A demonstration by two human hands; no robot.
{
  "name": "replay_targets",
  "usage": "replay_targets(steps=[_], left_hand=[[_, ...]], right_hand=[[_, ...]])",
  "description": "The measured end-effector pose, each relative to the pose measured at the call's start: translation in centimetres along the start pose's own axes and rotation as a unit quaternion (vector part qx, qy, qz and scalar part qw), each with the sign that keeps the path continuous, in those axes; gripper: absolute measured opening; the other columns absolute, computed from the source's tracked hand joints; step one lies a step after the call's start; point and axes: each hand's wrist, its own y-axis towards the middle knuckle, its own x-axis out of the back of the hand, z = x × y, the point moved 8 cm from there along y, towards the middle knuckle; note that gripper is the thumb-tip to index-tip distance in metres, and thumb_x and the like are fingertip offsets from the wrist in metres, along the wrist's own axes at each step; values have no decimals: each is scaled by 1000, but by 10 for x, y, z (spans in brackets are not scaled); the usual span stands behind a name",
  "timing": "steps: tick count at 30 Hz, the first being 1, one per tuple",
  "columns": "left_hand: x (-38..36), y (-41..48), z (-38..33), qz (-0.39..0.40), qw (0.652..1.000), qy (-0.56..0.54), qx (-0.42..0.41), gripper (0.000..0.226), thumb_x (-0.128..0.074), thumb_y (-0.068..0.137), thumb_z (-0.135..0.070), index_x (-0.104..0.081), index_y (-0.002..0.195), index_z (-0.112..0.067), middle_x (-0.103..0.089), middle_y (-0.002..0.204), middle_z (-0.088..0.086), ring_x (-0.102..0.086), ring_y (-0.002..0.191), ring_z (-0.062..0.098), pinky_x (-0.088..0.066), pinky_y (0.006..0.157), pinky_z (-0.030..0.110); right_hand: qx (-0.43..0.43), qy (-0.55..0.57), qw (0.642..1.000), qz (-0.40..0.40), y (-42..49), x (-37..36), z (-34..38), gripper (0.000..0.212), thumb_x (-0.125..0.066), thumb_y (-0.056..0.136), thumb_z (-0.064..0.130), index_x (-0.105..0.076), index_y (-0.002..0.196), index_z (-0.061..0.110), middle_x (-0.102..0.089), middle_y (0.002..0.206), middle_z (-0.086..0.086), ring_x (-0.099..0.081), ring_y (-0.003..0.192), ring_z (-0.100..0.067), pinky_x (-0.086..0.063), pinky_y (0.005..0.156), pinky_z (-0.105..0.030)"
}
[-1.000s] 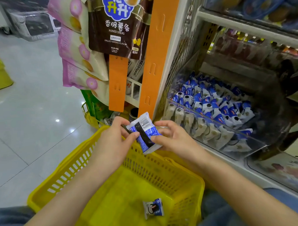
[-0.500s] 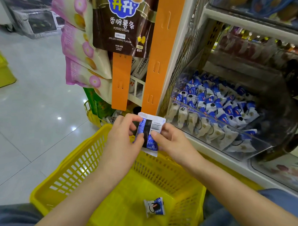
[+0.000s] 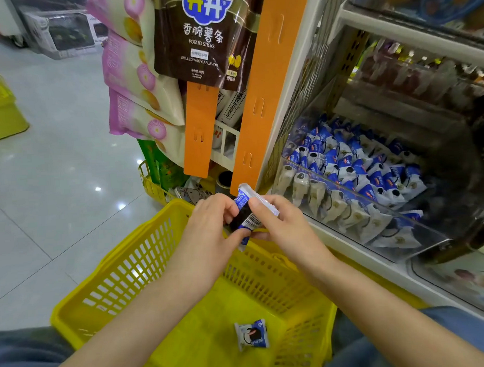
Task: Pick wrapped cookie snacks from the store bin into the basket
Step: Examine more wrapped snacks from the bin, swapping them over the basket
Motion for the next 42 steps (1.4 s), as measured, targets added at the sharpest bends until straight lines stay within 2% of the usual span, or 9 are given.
replay_targets(steps=[8, 12, 15, 21, 24, 28, 32, 37, 42], left_hand=[[7, 0, -18, 19, 982, 139, -124, 28, -77, 69, -2, -58, 83, -18, -44, 85, -7, -39, 79, 13, -35, 63, 26], [14, -1, -15, -34, 996, 51, -69, 9, -57, 88, -15, -60, 94, -21, -39, 80, -12, -45, 68, 9, -37, 53, 20], [11, 3, -4, -42, 997, -52, -30, 10, -51, 91, -23, -53, 82, -27, -49, 81, -11, -52, 77, 4, -42, 62, 15], [5, 7, 10, -65, 990, -116, 39, 39, -63, 83, -3, -40, 80, -35, -51, 88, -12, -54, 78, -7, -46, 61, 8], [4, 7, 7, -67, 991, -112, 28, 41, -63, 82, -2, -40, 91, -35, -48, 93, -20, -52, 84, -16, -43, 61, 2], [-2, 8, 4, -54, 994, -90, 14, 31, -60, 85, -5, -57, 113, -18, -55, 96, -18, -54, 83, -15, -41, 64, -1], [7, 17, -2, -76, 992, -98, 7, 30, -49, 88, 4, -64, 105, -15, -63, 90, -7, -62, 78, 5, -43, 67, 4], [-9, 26, -23, -37, 984, -175, -7, 22, -67, 82, -17, -60, 98, -29, -58, 98, -15, -61, 84, 2, -48, 72, 9], [-21, 38, -42, -19, 986, -161, -49, 30, -67, 81, -9, -60, 106, -25, -50, 101, -19, -58, 92, 0, -48, 82, 12]], right_hand=[[-13, -54, 998, 41, 5, 0, 6, 18, -55, 90, 37, -66, 90, 24, -67, 75, 15, -61, 70, 7, -48, 64, -11], [-31, 7, 999, -10, 6, 4, -3, 7, -53, 92, 31, -56, 93, 24, -67, 93, -1, -65, 84, -13, -51, 75, -30], [13, -16, 999, -27, 4, 1, -1, 8, -55, 90, 26, -50, 95, 28, -61, 107, -3, -54, 88, -6, -42, 72, -22], [30, -10, 999, 21, 3, -8, 0, 27, -56, 88, 12, -44, 106, 28, -55, 104, 10, -58, 83, -2, -48, 73, -19], [49, -47, 997, 32, -1, -10, 3, 26, -57, 90, 23, -44, 112, 27, -55, 101, 17, -61, 77, 6, -50, 68, -12], [78, -74, 994, -16, -5, 0, 8, 21, -56, 91, 26, -51, 112, 24, -61, 102, 11, -64, 85, -2, -54, 75, -20], [88, -70, 992, -58, -6, 13, 13, 14, -51, 93, 15, -52, 106, 22, -64, 98, 6, -67, 85, -11, -56, 76, -29], [102, -13, 991, -81, -10, 31, 20, 11, -53, 93, 16, -55, 102, 22, -64, 100, 6, -64, 85, 2, -52, 74, -16], [109, -3, 986, -122, -14, 53, 28, 13, -52, 93, 15, -57, 98, 26, -65, 97, 4, -62, 83, -1, -50, 70, -17]])
